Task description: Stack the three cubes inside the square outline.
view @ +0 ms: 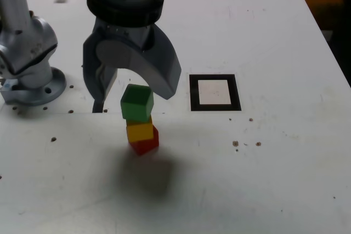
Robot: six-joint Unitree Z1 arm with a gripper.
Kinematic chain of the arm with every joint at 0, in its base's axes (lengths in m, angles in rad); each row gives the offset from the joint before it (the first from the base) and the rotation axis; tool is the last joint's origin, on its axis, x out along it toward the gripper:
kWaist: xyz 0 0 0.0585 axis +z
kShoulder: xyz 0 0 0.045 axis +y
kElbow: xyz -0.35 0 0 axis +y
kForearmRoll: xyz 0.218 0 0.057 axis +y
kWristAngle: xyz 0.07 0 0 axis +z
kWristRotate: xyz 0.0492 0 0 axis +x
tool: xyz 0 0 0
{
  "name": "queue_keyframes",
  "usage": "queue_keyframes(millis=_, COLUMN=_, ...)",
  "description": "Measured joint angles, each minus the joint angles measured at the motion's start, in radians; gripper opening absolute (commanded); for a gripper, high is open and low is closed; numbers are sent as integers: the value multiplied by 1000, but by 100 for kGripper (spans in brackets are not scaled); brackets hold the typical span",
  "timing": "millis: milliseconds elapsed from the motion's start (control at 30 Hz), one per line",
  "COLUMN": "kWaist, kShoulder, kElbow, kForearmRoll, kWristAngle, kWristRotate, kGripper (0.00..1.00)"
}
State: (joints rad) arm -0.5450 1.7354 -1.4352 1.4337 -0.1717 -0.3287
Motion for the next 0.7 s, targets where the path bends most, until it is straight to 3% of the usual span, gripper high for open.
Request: queue_keyframes(millis=700, kWaist=26, kShoulder=38, kElbow=89, kForearmRoll=-98, kWristAngle=-38, kWristRotate=32, kGripper=91)
